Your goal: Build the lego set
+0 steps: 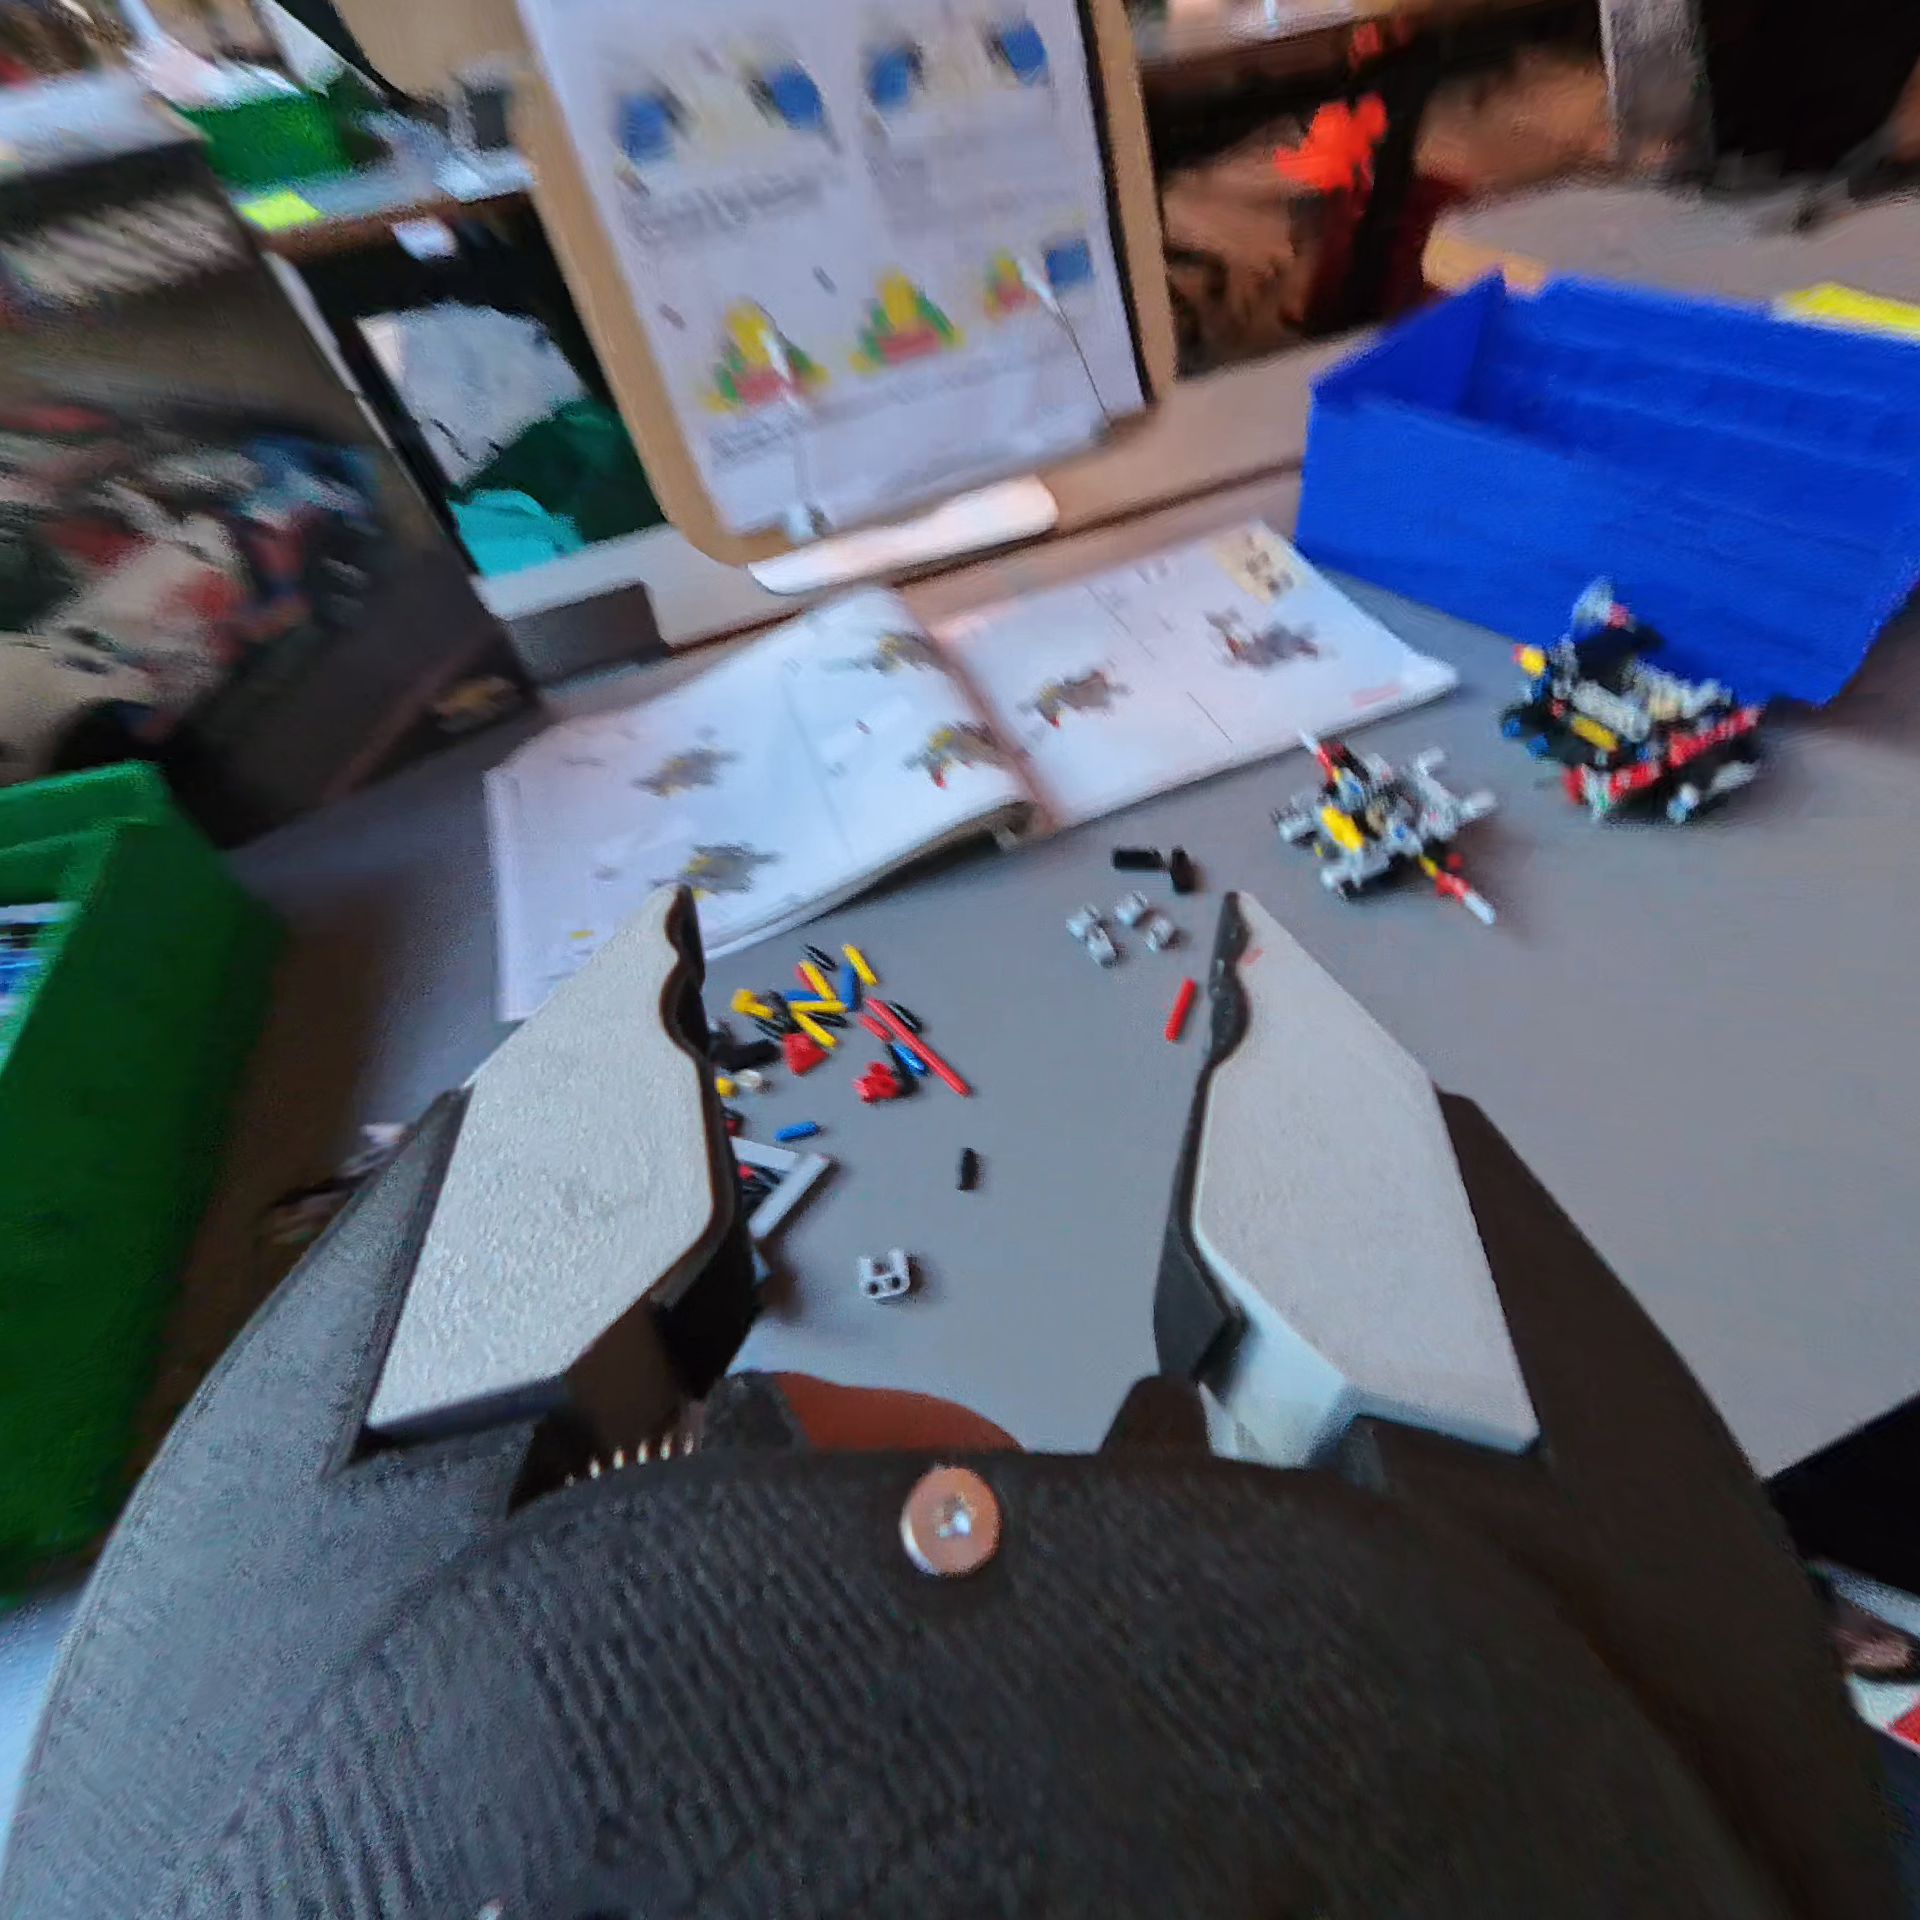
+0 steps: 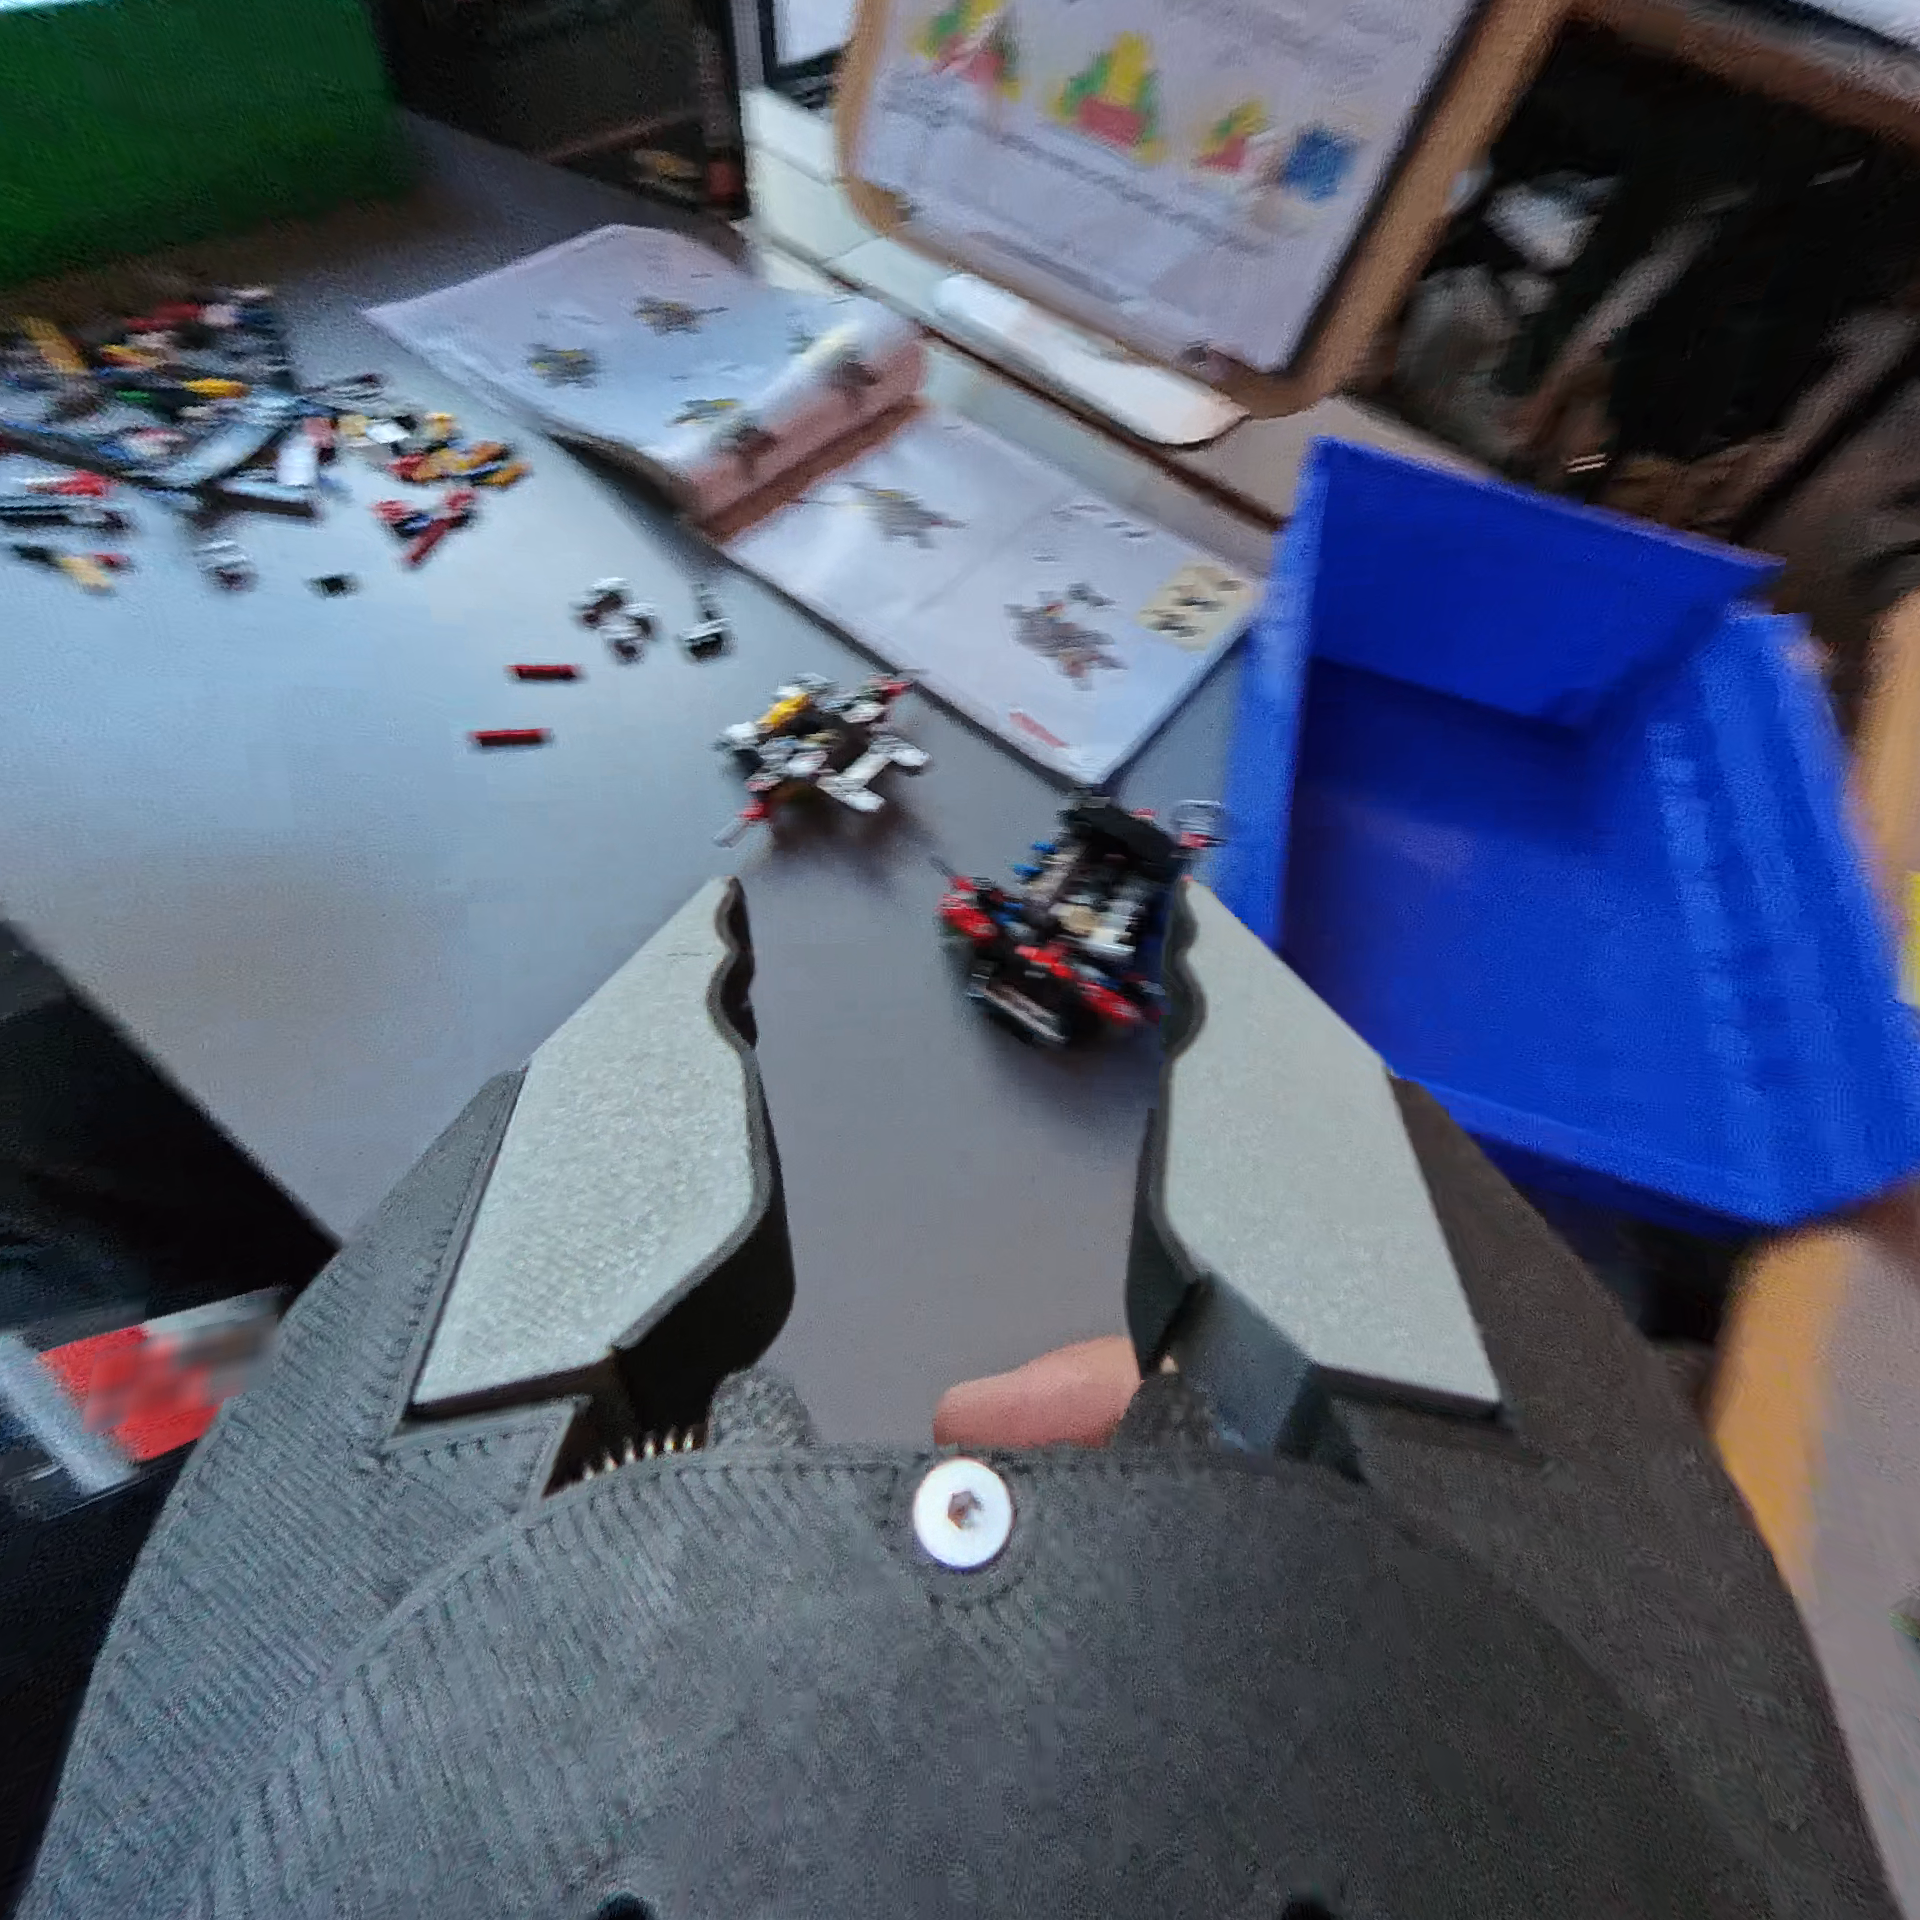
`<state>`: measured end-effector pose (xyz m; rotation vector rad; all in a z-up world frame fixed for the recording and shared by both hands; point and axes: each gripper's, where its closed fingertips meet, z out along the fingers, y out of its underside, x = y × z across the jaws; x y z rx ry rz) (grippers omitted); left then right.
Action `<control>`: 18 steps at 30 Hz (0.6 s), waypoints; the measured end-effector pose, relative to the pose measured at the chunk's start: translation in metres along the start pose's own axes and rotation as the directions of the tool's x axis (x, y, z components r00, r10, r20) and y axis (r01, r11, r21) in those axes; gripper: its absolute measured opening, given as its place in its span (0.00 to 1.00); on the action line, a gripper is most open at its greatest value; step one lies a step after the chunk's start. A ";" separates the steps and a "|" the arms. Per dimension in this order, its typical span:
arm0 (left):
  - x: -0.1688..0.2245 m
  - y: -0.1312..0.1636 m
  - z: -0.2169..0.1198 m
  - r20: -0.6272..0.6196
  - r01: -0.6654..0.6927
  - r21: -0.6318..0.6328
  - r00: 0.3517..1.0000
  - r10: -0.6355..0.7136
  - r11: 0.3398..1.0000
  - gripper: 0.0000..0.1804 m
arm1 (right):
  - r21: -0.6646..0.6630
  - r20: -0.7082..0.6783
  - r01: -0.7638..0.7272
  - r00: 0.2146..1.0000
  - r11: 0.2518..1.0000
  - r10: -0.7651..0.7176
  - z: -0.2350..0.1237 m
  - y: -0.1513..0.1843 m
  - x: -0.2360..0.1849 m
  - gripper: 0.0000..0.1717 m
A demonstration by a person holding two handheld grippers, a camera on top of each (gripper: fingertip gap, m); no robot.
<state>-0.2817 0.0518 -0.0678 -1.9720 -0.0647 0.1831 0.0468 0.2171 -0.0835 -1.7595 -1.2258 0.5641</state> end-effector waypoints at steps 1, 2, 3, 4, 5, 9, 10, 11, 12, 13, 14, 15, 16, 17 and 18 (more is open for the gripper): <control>0.012 0.015 0.019 -0.024 -0.023 -0.053 0.999 0.021 0.998 0.52 | -0.022 0.069 -0.008 0.998 1.000 0.009 0.016 0.004 -0.014 0.45; 0.026 0.033 0.039 -0.055 -0.051 -0.118 0.997 0.044 0.992 0.51 | -0.056 0.118 -0.006 0.993 0.998 0.012 0.032 0.011 -0.028 0.44; 0.042 0.052 0.058 -0.093 -0.071 -0.179 0.994 0.055 0.981 0.50 | -0.090 0.145 0.006 0.989 0.996 0.007 0.049 0.017 -0.039 0.44; 0.059 0.069 0.074 -0.136 -0.086 -0.233 0.989 0.055 0.969 0.48 | -0.118 0.153 0.019 0.988 0.993 -0.001 0.064 0.024 -0.047 0.42; 0.077 0.084 0.086 -0.183 -0.106 -0.276 0.982 0.056 0.955 0.47 | -0.142 0.152 0.029 0.988 0.989 -0.007 0.078 0.030 -0.053 0.39; 0.111 0.108 0.101 -0.246 -0.247 -0.302 0.953 0.175 0.921 0.41 | -0.206 0.167 0.048 0.986 0.977 -0.013 0.112 0.054 -0.064 0.31; 0.114 0.107 0.102 -0.249 -0.267 -0.284 0.948 0.198 0.921 0.38 | -0.203 0.175 0.051 0.984 0.978 -0.015 0.116 0.056 -0.066 0.28; 0.116 0.106 0.102 -0.263 -0.278 -0.269 0.942 0.208 0.922 0.34 | -0.198 0.187 0.052 0.982 0.979 -0.015 0.120 0.058 -0.067 0.27; 0.118 0.106 0.102 -0.279 -0.281 -0.259 0.938 0.207 0.924 0.31 | -0.193 0.205 0.057 0.979 0.980 -0.016 0.123 0.059 -0.069 0.27; 0.118 0.105 0.102 -0.288 -0.275 -0.255 0.937 0.198 0.927 0.29 | -0.189 0.226 0.065 0.974 0.980 -0.022 0.125 0.059 -0.071 0.24; 0.117 0.105 0.102 -0.297 -0.268 -0.250 0.936 0.190 0.930 0.26 | -0.184 0.243 0.079 0.969 0.980 -0.033 0.128 0.059 -0.072 0.21; 0.116 0.104 0.102 -0.314 -0.266 -0.239 0.931 0.185 0.934 0.21 | -0.180 0.253 0.098 0.966 0.979 -0.050 0.130 0.060 -0.071 0.17; 0.113 0.102 0.103 -0.325 -0.259 -0.225 0.929 0.179 0.939 0.16 | -0.177 0.248 0.115 0.966 0.977 -0.068 0.133 0.060 -0.068 0.13; 0.109 0.098 0.106 -0.325 -0.247 -0.210 0.930 0.171 0.946 0.13 | -0.175 0.232 0.122 0.969 0.977 -0.080 0.137 0.060 -0.062 0.12; 0.105 0.093 0.109 -0.329 -0.241 -0.201 0.929 0.167 0.949 0.10 | -0.170 0.225 0.124 0.971 0.978 -0.084 0.141 0.059 -0.058 0.12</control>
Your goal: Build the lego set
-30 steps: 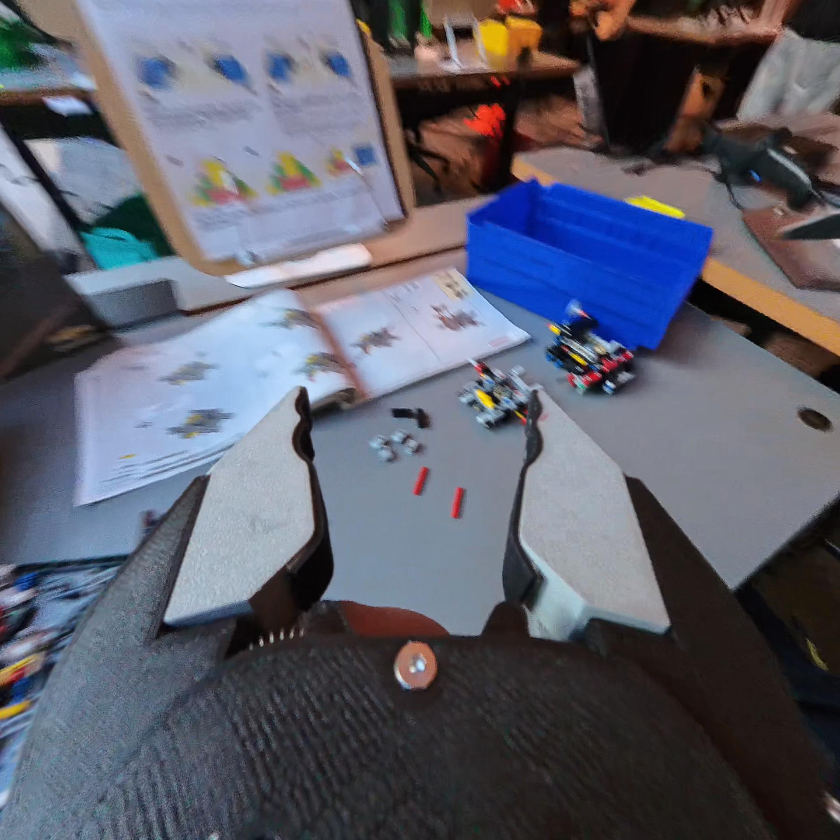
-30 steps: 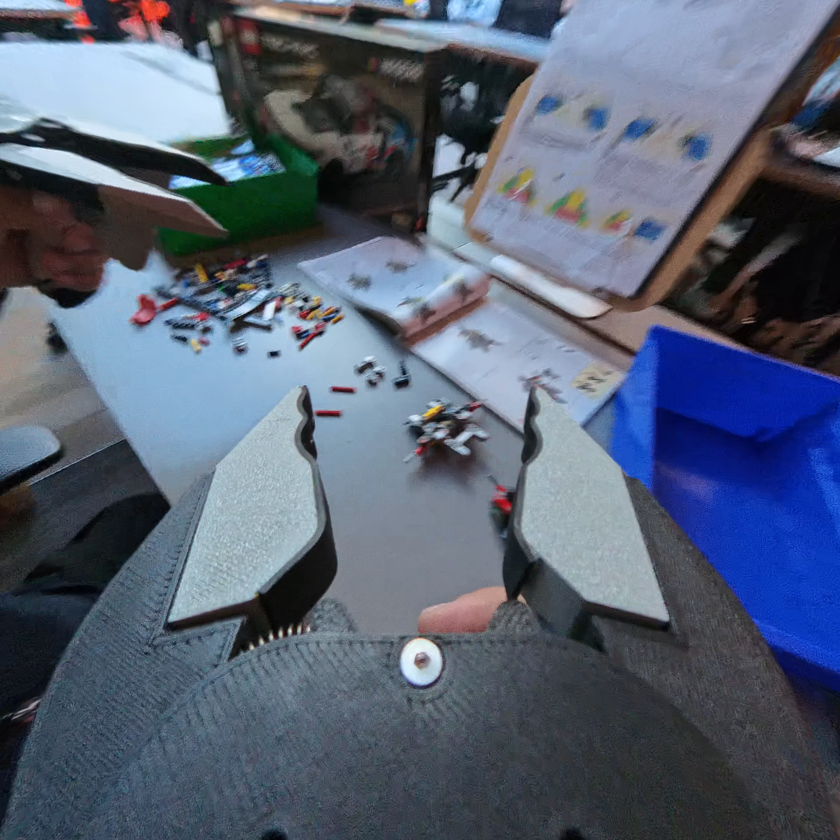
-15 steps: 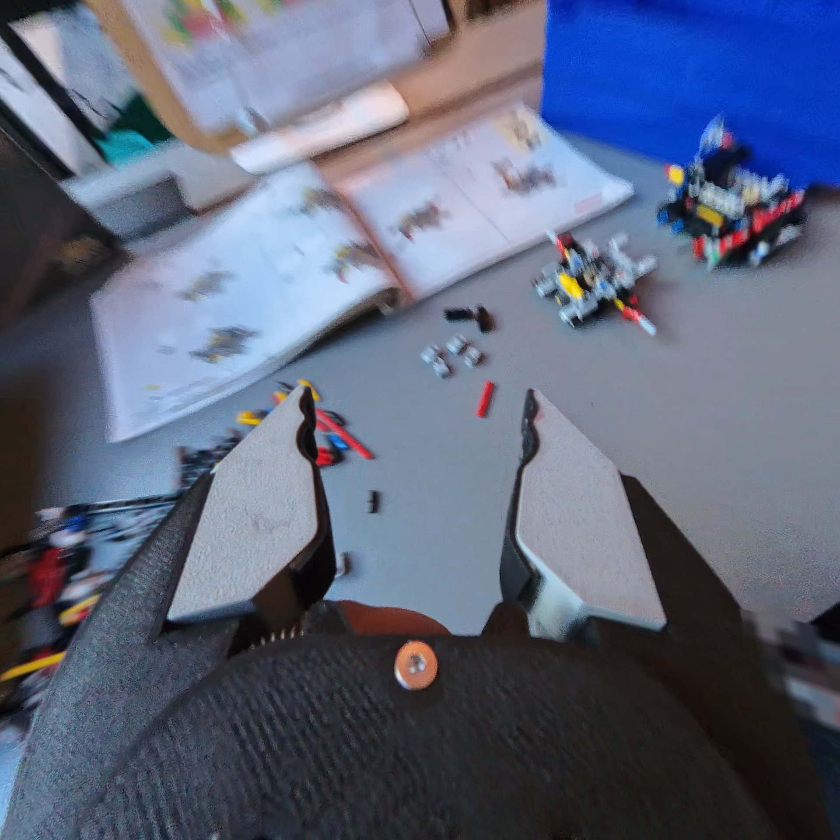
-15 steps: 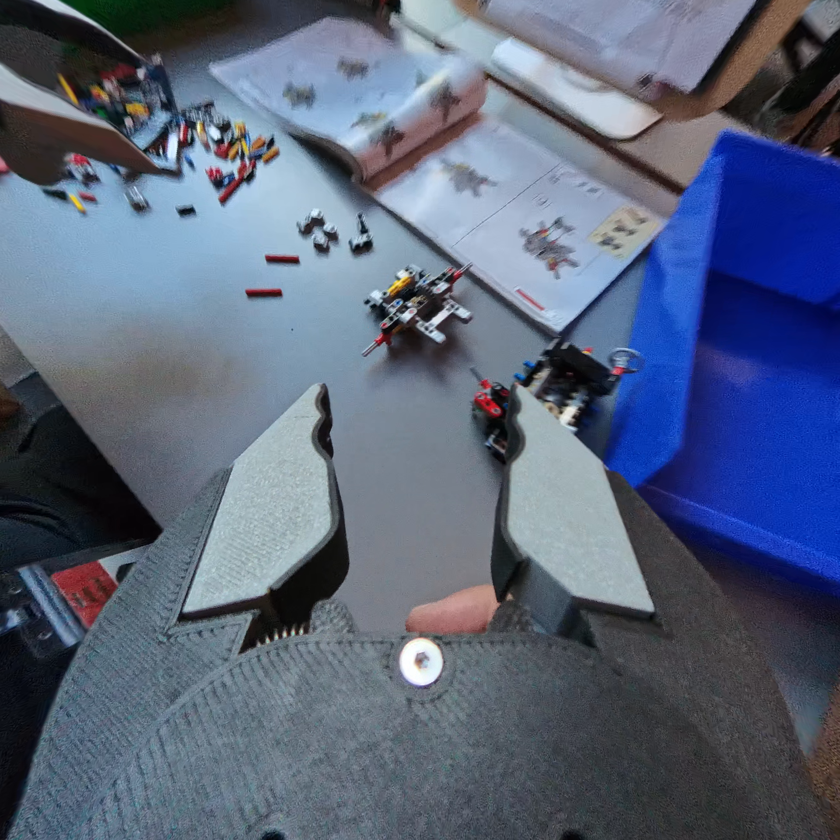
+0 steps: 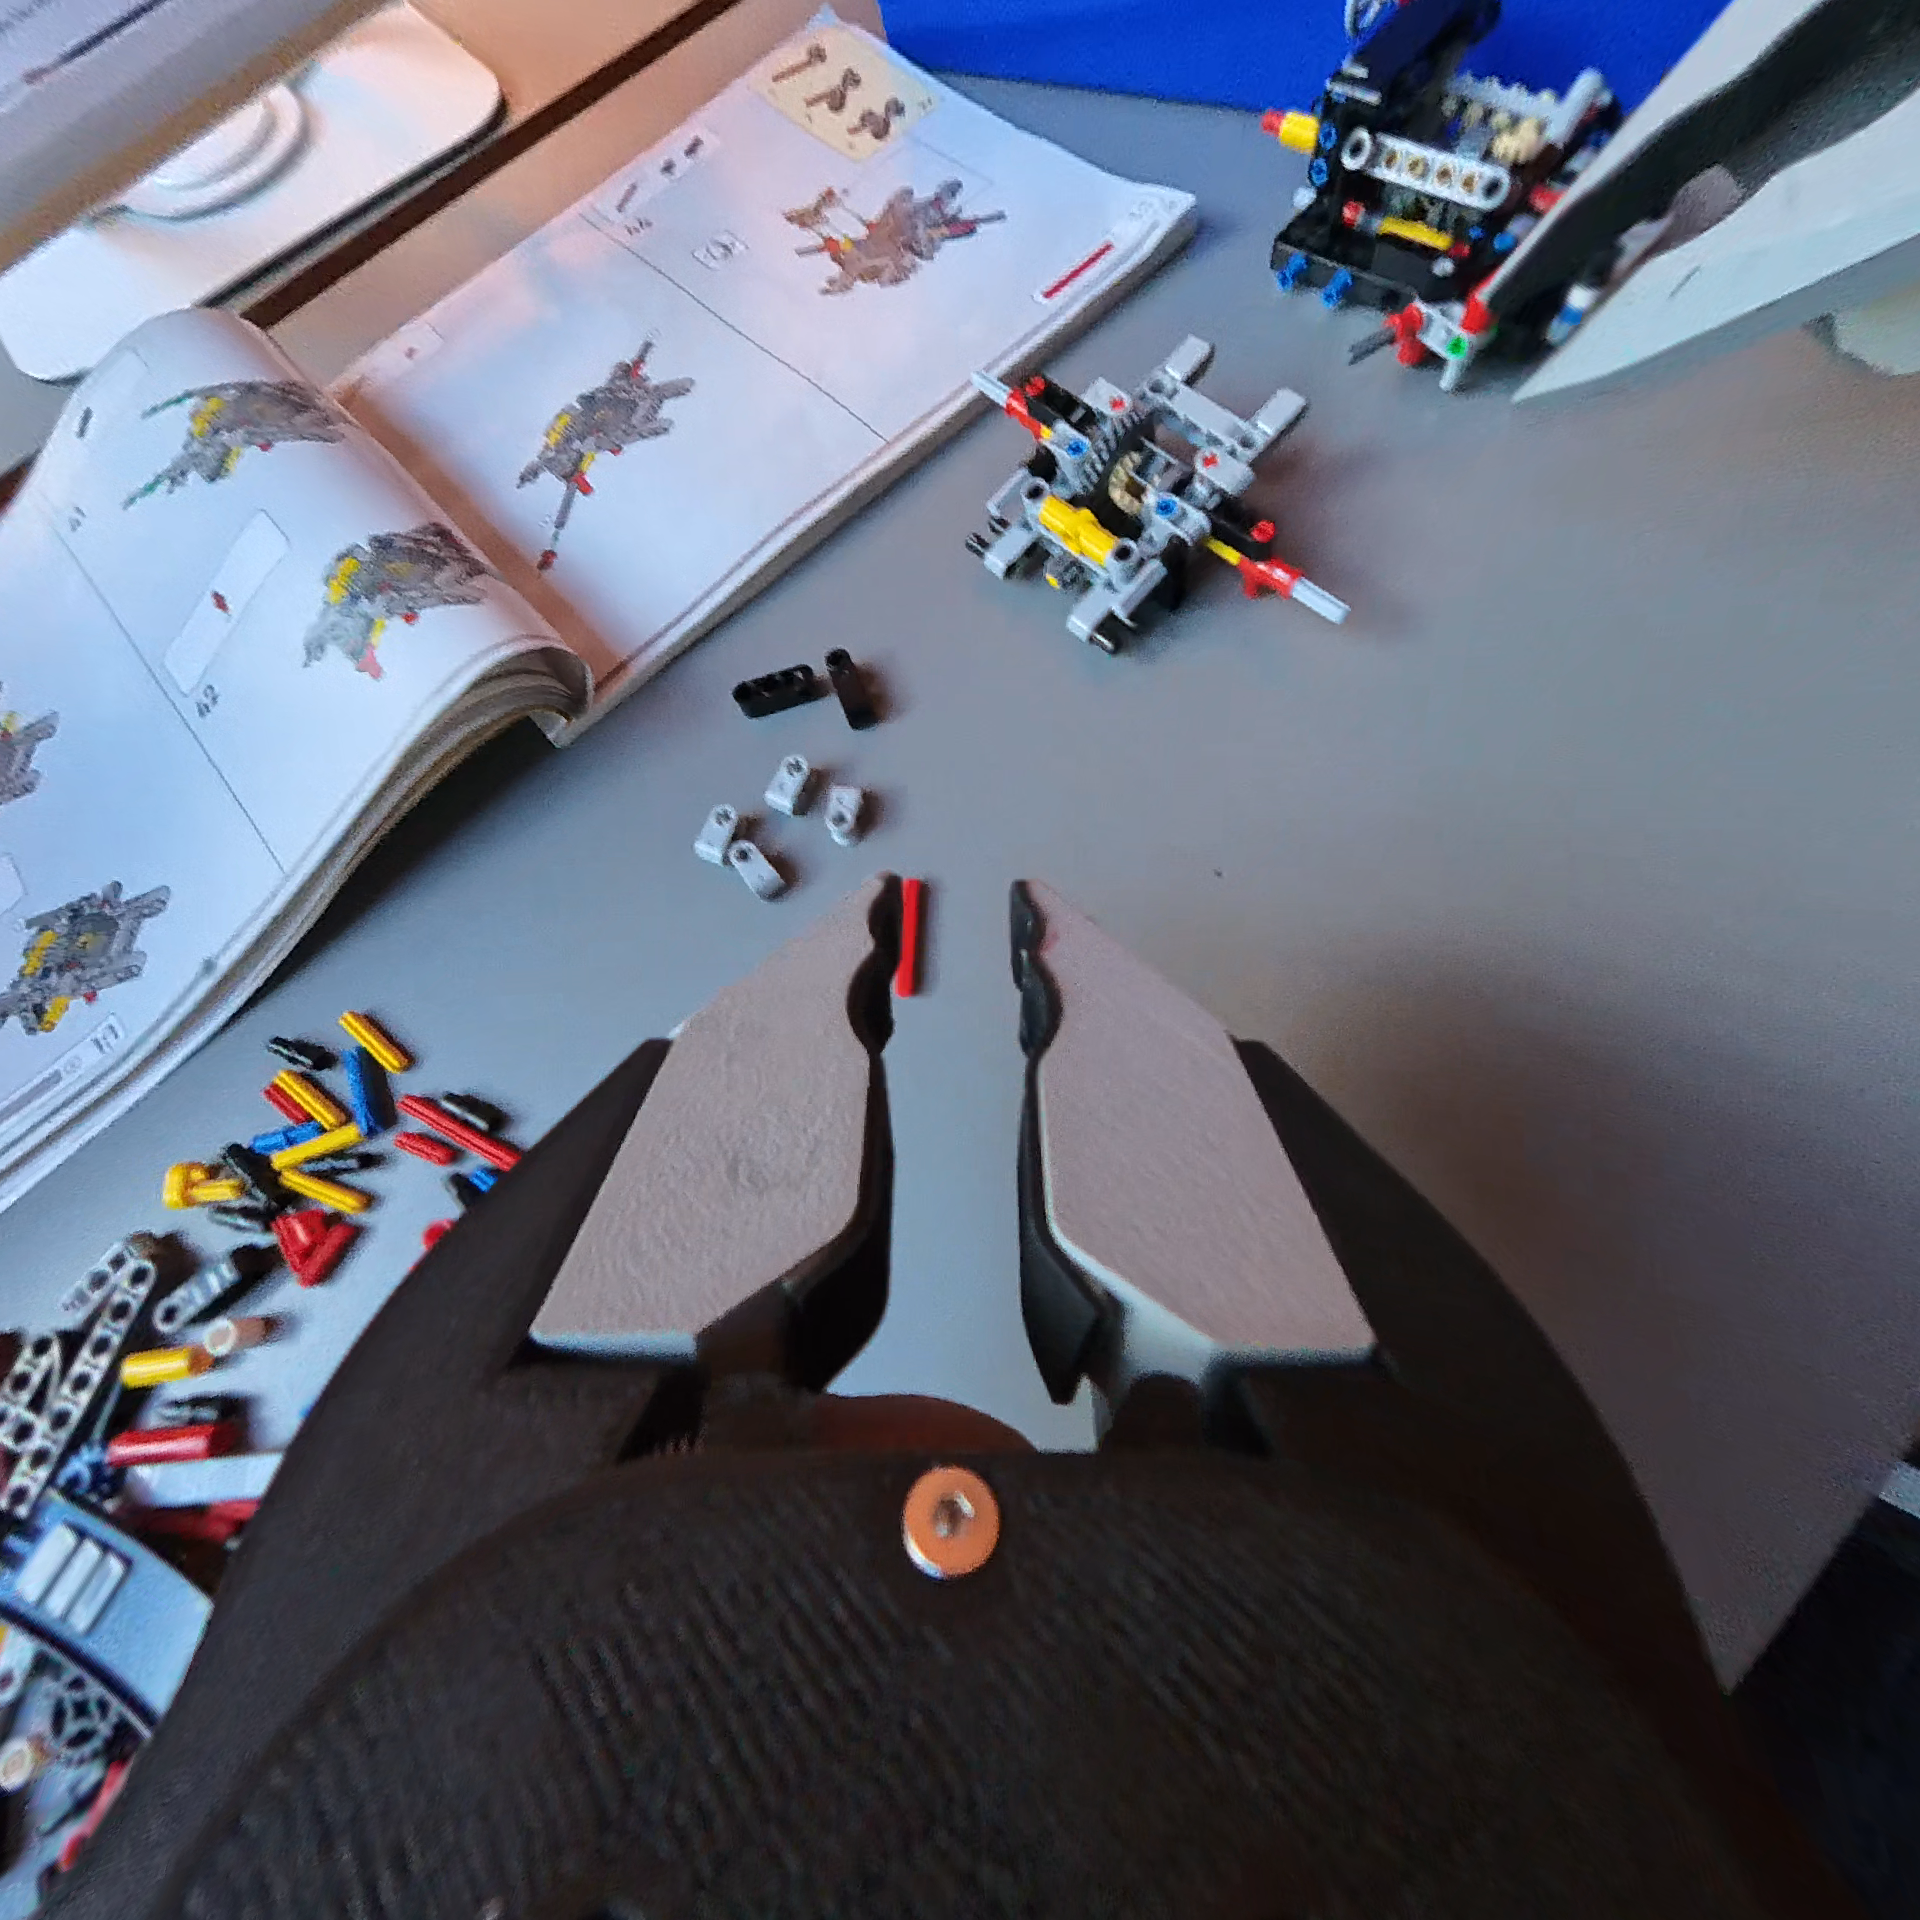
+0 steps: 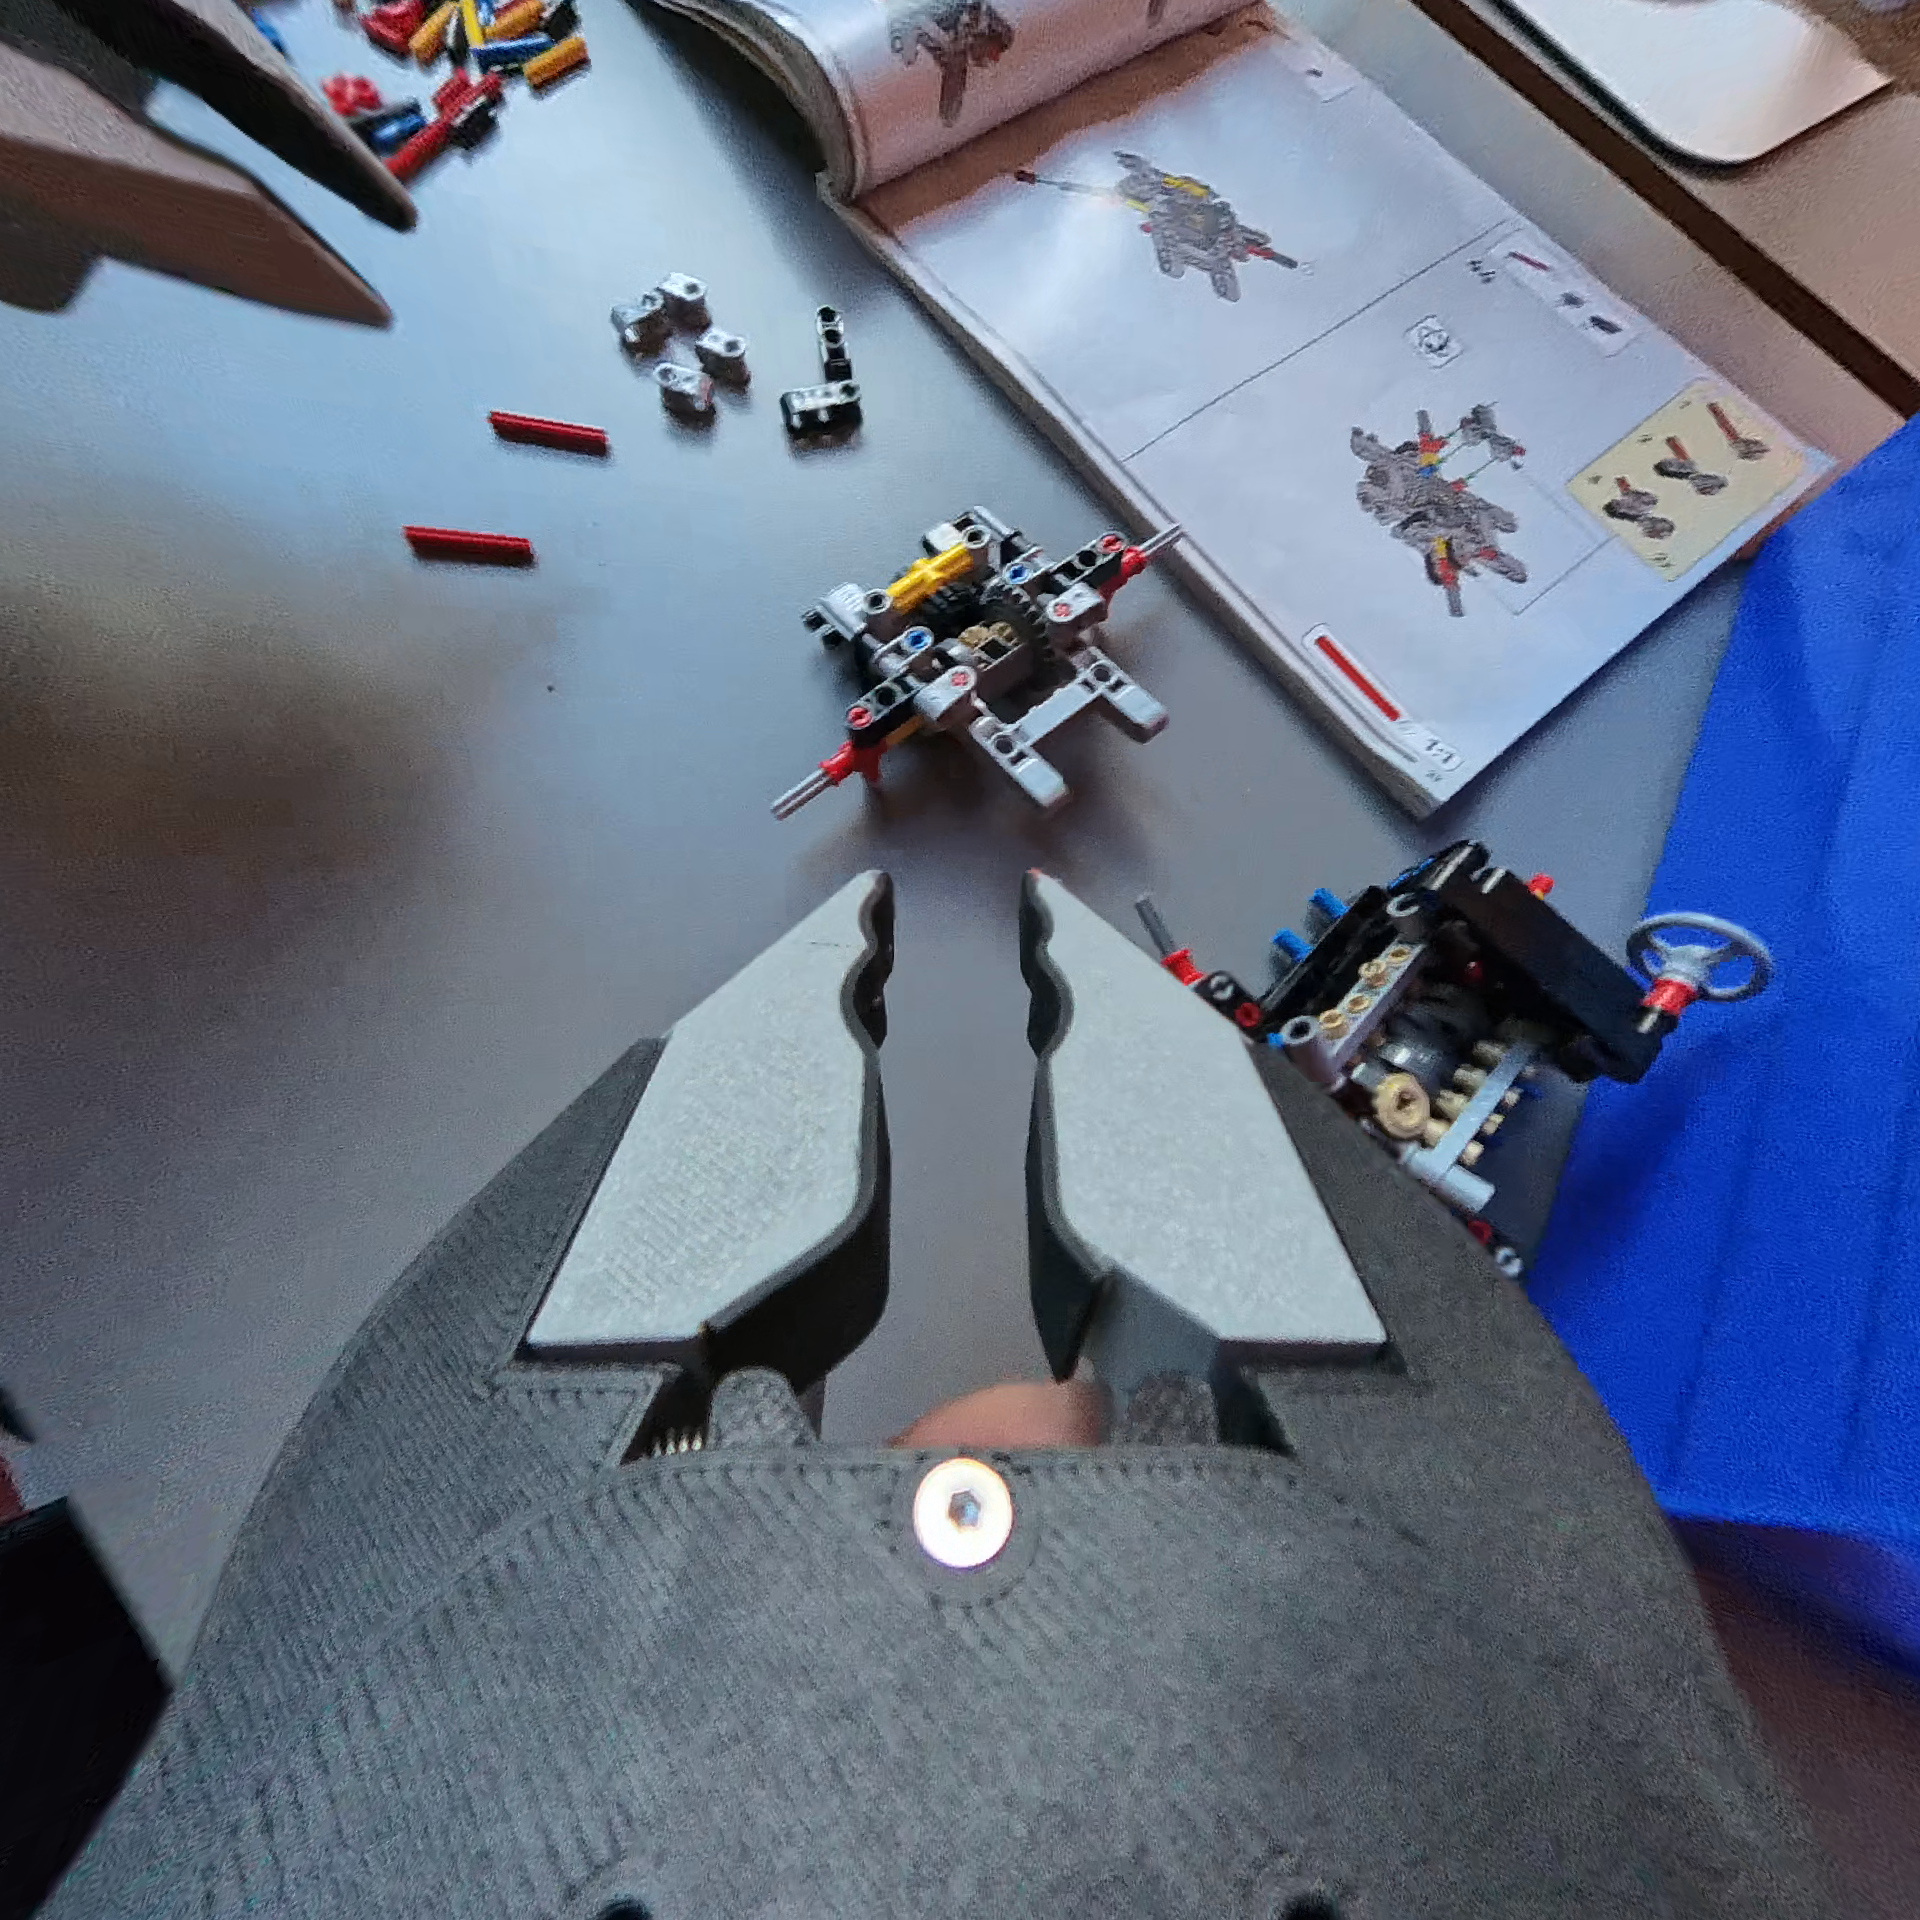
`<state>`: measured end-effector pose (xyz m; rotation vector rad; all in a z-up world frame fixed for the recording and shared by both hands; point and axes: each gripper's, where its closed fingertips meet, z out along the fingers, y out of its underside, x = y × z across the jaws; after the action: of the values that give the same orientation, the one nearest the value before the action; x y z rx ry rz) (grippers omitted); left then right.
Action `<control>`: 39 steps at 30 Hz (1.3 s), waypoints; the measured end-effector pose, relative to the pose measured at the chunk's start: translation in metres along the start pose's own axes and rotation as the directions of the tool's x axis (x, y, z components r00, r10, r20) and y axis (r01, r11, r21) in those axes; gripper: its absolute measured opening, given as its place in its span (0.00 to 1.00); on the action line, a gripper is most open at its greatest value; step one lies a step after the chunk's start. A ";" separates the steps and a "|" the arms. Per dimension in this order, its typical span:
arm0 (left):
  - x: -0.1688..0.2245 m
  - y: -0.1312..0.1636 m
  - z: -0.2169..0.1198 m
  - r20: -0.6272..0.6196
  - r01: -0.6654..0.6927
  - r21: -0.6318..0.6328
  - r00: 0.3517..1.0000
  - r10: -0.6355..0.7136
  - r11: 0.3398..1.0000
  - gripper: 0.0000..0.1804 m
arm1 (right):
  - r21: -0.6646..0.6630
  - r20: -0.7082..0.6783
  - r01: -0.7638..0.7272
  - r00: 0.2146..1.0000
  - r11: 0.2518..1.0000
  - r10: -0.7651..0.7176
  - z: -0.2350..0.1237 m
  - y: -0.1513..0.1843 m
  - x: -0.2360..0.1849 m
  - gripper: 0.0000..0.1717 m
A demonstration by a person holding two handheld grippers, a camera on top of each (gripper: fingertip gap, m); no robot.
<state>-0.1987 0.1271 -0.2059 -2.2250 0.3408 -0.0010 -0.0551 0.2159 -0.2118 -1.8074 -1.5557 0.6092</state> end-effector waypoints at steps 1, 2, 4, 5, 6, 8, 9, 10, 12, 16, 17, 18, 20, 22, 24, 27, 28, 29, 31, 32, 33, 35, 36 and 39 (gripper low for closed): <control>-0.006 -0.004 0.001 -0.001 0.001 0.005 1.000 -0.001 1.000 0.09 | 0.013 0.001 0.003 1.000 1.000 -0.003 0.003 -0.002 0.004 0.12; -0.013 -0.011 0.003 0.006 0.008 0.014 1.000 -0.008 1.000 0.09 | 0.035 -0.002 0.008 1.000 0.999 -0.008 0.006 -0.006 0.007 0.12; -0.023 -0.029 0.009 0.020 0.034 0.060 0.999 -0.035 0.998 0.10 | 0.082 -0.020 0.037 0.999 0.996 -0.036 0.012 -0.015 0.013 0.13; -0.027 -0.038 0.015 0.029 0.056 0.089 0.998 -0.059 0.994 0.10 | 0.099 -0.024 0.058 0.998 0.993 -0.056 0.016 -0.018 0.014 0.13; -0.032 -0.045 0.021 0.042 0.087 0.116 0.995 -0.092 0.989 0.10 | 0.113 -0.025 0.075 0.997 0.991 -0.072 0.019 -0.020 0.013 0.13; -0.036 -0.052 0.036 0.045 0.139 0.153 0.988 -0.147 0.978 0.09 | 0.136 -0.015 0.086 0.996 0.987 -0.085 0.025 -0.021 0.011 0.13; -0.037 -0.054 0.043 0.037 0.154 0.167 0.986 -0.162 0.974 0.07 | 0.155 -0.005 0.086 0.996 0.984 -0.087 0.026 -0.023 0.009 0.13; -0.037 -0.057 0.048 0.030 0.157 0.188 0.986 -0.165 0.970 0.07 | 0.186 -0.004 0.086 0.996 0.979 -0.087 0.026 -0.025 0.008 0.13; -0.037 -0.065 0.049 0.025 0.100 0.251 0.994 -0.110 0.963 0.08 | 0.255 -0.018 0.107 0.994 0.961 -0.106 0.024 -0.031 0.008 0.13; -0.052 -0.073 0.042 0.123 0.020 0.363 0.990 -0.069 0.932 0.07 | 0.345 -0.028 0.145 0.989 0.927 -0.144 0.025 -0.034 0.003 0.13; -0.051 -0.073 0.040 0.102 0.032 0.397 0.992 -0.079 0.917 0.08 | 0.352 -0.019 0.140 0.990 0.925 -0.142 0.025 -0.035 0.002 0.13; -0.046 -0.072 0.038 0.059 0.043 0.400 0.996 -0.073 0.915 0.08 | 0.376 -0.010 0.131 0.991 0.917 -0.137 0.022 -0.038 0.002 0.13; -0.042 -0.071 0.033 0.022 0.061 0.414 0.997 -0.077 0.908 0.09 | 0.415 -0.001 0.117 0.992 0.902 -0.128 0.016 -0.044 0.001 0.13; -0.038 -0.072 0.028 -0.012 0.090 0.441 0.995 -0.095 0.893 0.09 | 0.436 0.000 0.117 0.992 0.892 -0.130 0.013 -0.046 0.001 0.12; -0.028 -0.072 0.029 -0.083 0.130 0.430 0.991 -0.105 0.893 0.09 | 0.426 0.010 0.118 0.991 0.897 -0.134 0.015 -0.044 0.000 0.12; -0.018 -0.065 0.038 -0.136 0.154 0.379 0.985 -0.109 0.913 0.09 | 0.405 0.034 0.122 0.988 0.906 -0.148 0.018 -0.040 -0.006 0.12; -0.016 -0.061 0.042 -0.140 0.155 0.361 0.984 -0.111 0.920 0.09 | 0.403 0.030 0.129 0.988 0.906 -0.154 0.018 -0.040 -0.007 0.12; -0.014 -0.058 0.045 -0.147 0.156 0.341 0.983 -0.111 0.927 0.09 | 0.404 0.024 0.136 0.987 0.905 -0.159 0.018 -0.040 -0.008 0.12; -0.010 -0.055 0.048 -0.164 0.163 0.320 0.980 -0.115 0.933 0.09 | 0.412 0.000 0.150 0.986 0.899 -0.165 0.014 -0.041 -0.007 0.11; -0.010 -0.056 0.047 -0.163 0.163 0.322 0.980 -0.115 0.933 0.09 | 0.416 -0.013 0.154 0.986 0.896 -0.164 0.013 -0.041 -0.006 0.10; -0.011 -0.057 0.047 -0.153 0.158 0.330 0.982 -0.112 0.931 0.09 | 0.419 -0.023 0.154 0.987 0.895 -0.160 0.011 -0.041 -0.004 0.10; -0.014 -0.059 0.044 -0.121 0.136 0.349 0.988 -0.100 0.927 0.09 | 0.416 -0.031 0.145 0.989 0.897 -0.146 0.011 -0.040 -0.001 0.10; -0.016 -0.060 0.043 -0.103 0.123 0.358 0.990 -0.092 0.926 0.09 | 0.417 -0.033 0.141 0.990 0.898 -0.140 0.011 -0.040 0.000 0.10; -0.019 -0.060 0.043 -0.052 0.079 0.373 0.997 -0.065 0.924 0.08 | 0.422 -0.045 0.141 0.990 0.896 -0.134 0.012 -0.040 0.003 0.09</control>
<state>-0.1972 0.2003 -0.1848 -1.8562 0.2547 -0.1385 -0.0898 0.2236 -0.1899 -1.3594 -1.3952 0.7941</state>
